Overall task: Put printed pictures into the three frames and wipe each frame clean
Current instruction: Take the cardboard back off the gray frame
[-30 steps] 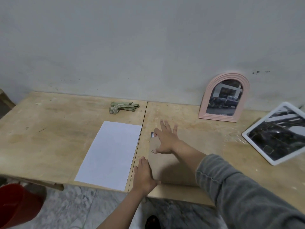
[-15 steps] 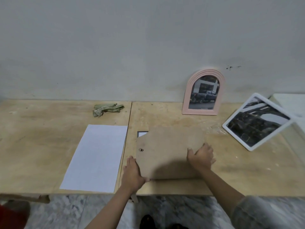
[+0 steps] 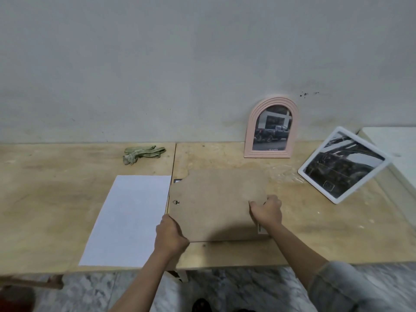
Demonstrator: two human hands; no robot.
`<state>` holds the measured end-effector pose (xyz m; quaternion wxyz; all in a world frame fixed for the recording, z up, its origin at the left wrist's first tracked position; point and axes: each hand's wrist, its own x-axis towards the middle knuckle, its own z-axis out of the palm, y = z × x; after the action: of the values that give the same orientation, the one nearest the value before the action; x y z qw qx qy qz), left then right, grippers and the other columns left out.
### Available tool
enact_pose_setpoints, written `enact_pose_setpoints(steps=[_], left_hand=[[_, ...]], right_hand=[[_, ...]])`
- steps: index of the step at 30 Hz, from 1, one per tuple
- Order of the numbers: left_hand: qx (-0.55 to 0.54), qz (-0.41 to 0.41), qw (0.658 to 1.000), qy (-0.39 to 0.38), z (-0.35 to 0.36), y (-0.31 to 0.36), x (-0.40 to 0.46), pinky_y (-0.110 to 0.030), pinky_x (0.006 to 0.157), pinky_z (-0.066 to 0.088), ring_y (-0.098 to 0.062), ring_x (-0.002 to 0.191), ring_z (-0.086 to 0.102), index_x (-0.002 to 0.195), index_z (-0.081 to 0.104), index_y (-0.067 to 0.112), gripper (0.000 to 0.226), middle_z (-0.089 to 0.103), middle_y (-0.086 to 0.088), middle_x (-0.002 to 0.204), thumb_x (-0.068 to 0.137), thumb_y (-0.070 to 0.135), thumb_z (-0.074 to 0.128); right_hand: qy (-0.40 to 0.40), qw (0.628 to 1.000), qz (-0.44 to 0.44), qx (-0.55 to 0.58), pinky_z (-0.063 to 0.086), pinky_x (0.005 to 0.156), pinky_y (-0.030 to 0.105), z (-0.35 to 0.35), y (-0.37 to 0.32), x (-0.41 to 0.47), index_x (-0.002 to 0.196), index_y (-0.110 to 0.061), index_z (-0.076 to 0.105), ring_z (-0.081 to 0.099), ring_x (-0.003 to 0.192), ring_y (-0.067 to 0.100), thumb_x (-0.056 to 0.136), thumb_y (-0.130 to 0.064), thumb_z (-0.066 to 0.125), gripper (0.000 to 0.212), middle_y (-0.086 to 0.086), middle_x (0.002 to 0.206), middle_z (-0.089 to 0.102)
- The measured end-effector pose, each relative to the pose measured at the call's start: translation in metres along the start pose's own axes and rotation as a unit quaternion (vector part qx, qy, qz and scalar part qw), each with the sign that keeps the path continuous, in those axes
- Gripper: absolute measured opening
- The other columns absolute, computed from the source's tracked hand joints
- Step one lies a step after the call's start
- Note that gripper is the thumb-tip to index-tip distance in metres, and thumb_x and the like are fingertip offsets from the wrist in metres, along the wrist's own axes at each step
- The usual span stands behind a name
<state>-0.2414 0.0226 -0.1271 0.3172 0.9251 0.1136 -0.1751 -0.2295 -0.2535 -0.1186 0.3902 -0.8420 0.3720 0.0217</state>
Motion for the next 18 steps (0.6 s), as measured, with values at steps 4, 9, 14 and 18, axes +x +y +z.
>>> enact_pose_setpoints(steps=[4,9,14,18], left_hand=[[-0.026,-0.015,0.999,-0.011,-0.016,-0.005,0.006,-0.034,0.076,0.048,-0.027,0.103,0.049,0.104,0.027,0.013,0.073,0.045,-0.006,0.107,0.056,0.023,0.081],[-0.123,0.011,0.992,0.034,-0.025,0.001,0.011,-0.032,0.078,0.045,-0.029,0.107,0.054,0.117,0.031,0.004,0.070,0.048,-0.009,0.116,0.072,0.025,0.080],[-0.136,0.052,0.983,0.111,-0.026,0.028,0.003,-0.036,0.085,0.046,-0.031,0.116,0.054,0.137,0.033,0.010,0.071,0.053,-0.008,0.130,0.081,0.032,0.071],[-0.136,0.089,0.981,0.104,-0.008,0.061,-0.011,-0.034,0.083,0.046,-0.028,0.110,0.057,0.127,0.047,0.015,0.052,0.060,-0.004,0.121,0.082,0.032,0.068]], right_hand=[[-0.021,0.999,-0.014,0.024,0.042,0.080,0.032,0.007,-0.007,-0.004,0.117,-0.011,0.042,0.054,0.094,0.029,0.082,-0.037,0.067,0.051,0.011,0.123,0.040],[-0.041,0.996,-0.030,0.078,0.039,0.078,0.028,0.011,-0.007,-0.005,0.113,-0.016,0.038,0.048,0.092,0.021,0.082,-0.033,0.068,0.046,0.006,0.119,0.038],[-0.020,0.986,-0.040,0.160,0.042,0.092,0.031,-0.003,-0.003,-0.008,0.131,-0.006,0.034,0.047,0.118,0.028,0.083,-0.025,0.069,0.062,0.010,0.129,0.034],[0.015,0.987,-0.037,0.153,0.039,0.097,0.033,-0.039,0.016,-0.005,0.141,-0.010,0.031,0.046,0.121,0.030,0.088,-0.032,0.064,0.066,0.009,0.139,0.030]])
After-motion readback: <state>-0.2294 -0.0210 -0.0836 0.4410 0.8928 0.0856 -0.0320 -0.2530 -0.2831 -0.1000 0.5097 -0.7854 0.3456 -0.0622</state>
